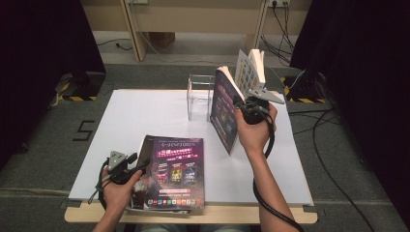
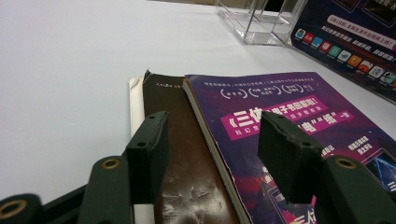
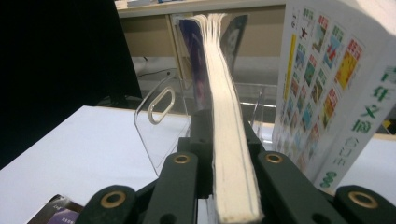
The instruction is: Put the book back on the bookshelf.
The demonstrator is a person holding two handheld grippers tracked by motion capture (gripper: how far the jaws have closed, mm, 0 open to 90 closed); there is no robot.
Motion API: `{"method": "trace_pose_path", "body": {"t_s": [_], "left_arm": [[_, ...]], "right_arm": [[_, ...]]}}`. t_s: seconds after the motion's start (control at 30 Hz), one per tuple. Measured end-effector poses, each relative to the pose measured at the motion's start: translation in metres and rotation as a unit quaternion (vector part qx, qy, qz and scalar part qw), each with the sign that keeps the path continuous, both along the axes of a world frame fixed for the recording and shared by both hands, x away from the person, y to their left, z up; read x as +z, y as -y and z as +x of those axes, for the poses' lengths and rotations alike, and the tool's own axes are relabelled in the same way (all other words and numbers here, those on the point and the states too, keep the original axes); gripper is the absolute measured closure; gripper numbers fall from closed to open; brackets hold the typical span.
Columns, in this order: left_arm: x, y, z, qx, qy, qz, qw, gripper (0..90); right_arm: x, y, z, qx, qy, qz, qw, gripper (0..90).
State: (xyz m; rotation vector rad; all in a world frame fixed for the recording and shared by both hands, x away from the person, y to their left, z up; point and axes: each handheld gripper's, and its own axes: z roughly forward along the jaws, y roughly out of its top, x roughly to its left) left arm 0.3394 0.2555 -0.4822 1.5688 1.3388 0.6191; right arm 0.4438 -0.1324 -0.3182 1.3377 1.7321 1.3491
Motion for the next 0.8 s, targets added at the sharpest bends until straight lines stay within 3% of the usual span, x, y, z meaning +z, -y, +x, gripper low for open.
{"method": "trace_pose_path", "body": {"t_s": [0.2, 0.8], "left_arm": [[0.0, -0.001, 0.0, 0.0, 0.001, 0.0, 1.0, 42.4], [0.001, -0.002, 0.0, 0.003, 0.002, -0.003, 1.0, 42.3]], "right_arm": [[0.005, -0.007, 0.004, -0.004, 0.014, 0.0, 0.9999, 83.3], [0.016, -0.016, 0.024, -0.017, 0.029, -0.001, 0.9995, 83.3]]}}
